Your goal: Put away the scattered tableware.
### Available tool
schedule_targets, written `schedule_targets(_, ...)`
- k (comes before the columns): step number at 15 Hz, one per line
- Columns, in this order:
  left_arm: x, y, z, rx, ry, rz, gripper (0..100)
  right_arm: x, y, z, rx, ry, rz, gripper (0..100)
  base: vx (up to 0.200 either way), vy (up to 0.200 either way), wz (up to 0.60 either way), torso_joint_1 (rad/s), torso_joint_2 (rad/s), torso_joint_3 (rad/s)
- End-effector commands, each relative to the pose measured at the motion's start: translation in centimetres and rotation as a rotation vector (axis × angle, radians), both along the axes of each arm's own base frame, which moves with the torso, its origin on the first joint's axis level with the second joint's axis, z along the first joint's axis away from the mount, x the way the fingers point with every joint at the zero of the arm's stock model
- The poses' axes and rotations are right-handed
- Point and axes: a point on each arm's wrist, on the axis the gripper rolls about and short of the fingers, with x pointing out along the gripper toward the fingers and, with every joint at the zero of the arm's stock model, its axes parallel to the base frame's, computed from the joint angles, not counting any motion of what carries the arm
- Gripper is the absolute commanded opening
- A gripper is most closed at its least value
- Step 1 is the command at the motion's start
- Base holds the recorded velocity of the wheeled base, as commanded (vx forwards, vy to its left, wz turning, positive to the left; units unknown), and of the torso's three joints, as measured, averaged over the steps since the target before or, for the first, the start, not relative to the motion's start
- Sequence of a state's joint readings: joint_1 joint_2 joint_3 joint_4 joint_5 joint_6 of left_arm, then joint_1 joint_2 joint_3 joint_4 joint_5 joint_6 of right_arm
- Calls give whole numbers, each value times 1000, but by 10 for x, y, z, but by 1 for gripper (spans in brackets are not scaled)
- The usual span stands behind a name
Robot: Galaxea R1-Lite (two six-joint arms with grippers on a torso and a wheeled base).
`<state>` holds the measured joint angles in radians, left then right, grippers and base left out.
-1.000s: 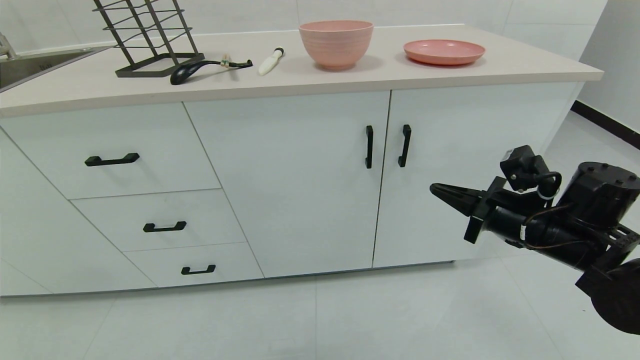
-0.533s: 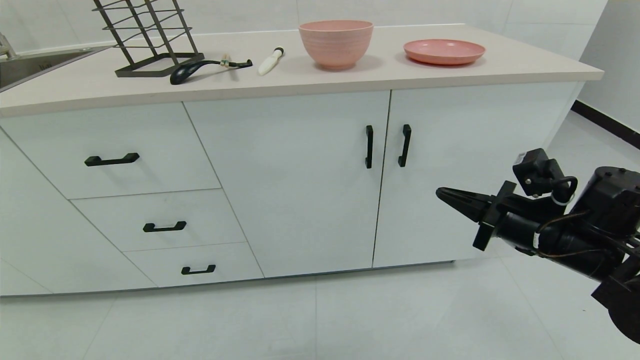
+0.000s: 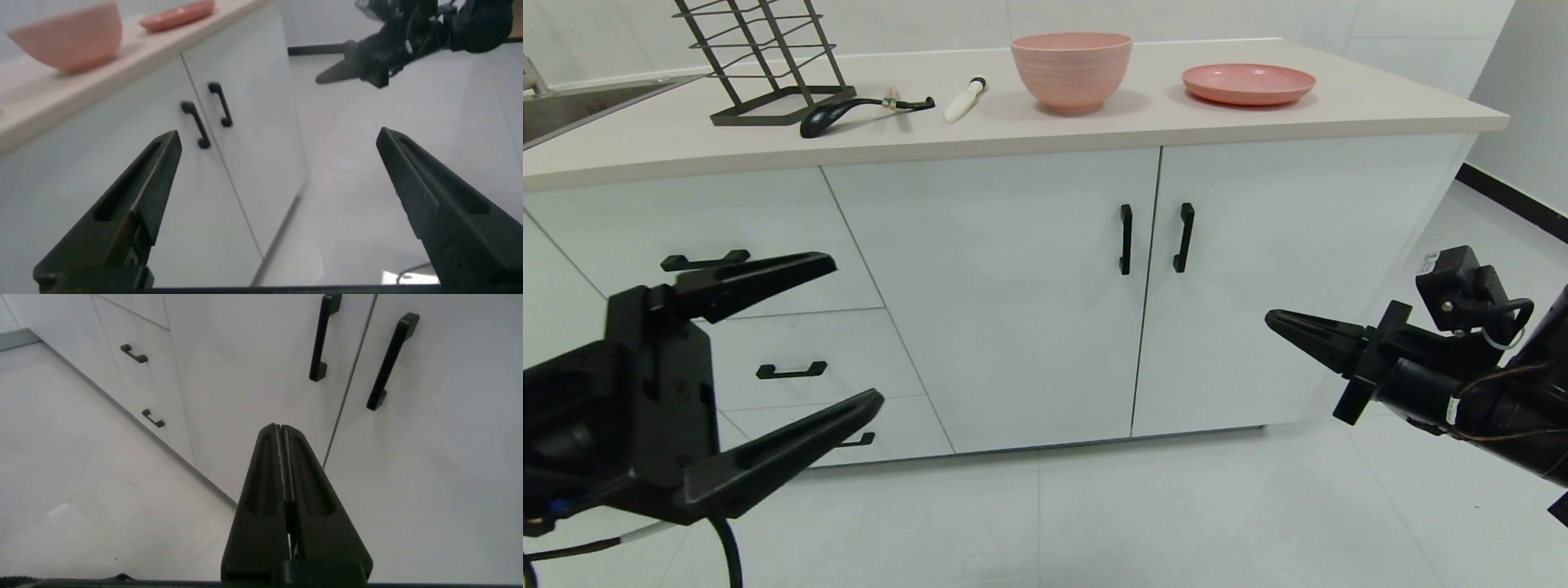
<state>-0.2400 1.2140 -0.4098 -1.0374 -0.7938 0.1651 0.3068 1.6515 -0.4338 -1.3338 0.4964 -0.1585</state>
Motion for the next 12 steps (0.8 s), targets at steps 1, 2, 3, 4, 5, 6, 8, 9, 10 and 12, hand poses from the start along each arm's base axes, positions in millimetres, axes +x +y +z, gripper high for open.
schedule_targets(1, 20, -8, -16, 20, 94, -16, 100, -3, 0, 4, 4, -14, 2, 0, 0, 0, 0, 0, 0, 0)
schedule_targets(2, 25, -15, -19, 23, 121, -45, 100, -4, -1, 5, 5, -20, 0, 0, 0, 0, 0, 0, 0, 0)
schedule_targets(3, 33, -23, -24, 32, 147, -75, 100, -4, -1, 5, 5, -23, 0, 0, 0, 0, 0, 0, 0, 0)
schedule_targets(4, 41, -32, -25, 37, 156, -101, 100, -3, -1, 5, 4, -20, 2, 0, 0, 0, 0, 0, 0, 0)
schedule_targets(5, 48, -42, -25, 37, 148, -132, 100, -1, 0, 3, 1, -15, 2, 0, 0, 0, 0, 0, 0, 0)
schedule_targets(6, 56, -51, -27, 36, 139, -158, 100, 3, 1, 1, -7, -17, 4, 0, 0, 0, 0, 0, 0, 0)
schedule_targets(8, 68, -65, -36, 24, 124, -193, 100, 13, 6, 4, -23, -56, 54, 0, 0, 0, 0, 0, 0, 0)
schedule_targets(9, 72, -72, -41, 11, 126, -224, 100, 19, 9, 6, -27, -79, 87, 0, 0, 0, 0, 0, 0, 0)
schedule_targets(10, 77, -79, -45, -12, 128, -265, 100, 28, 12, 4, -36, -85, 149, 0, 0, 0, 0, 0, 0, 0)
schedule_targets(12, 85, -89, -46, -51, 124, -308, 100, 39, 16, -3, -53, -93, 179, 0, 0, 0, 0, 0, 0, 0)
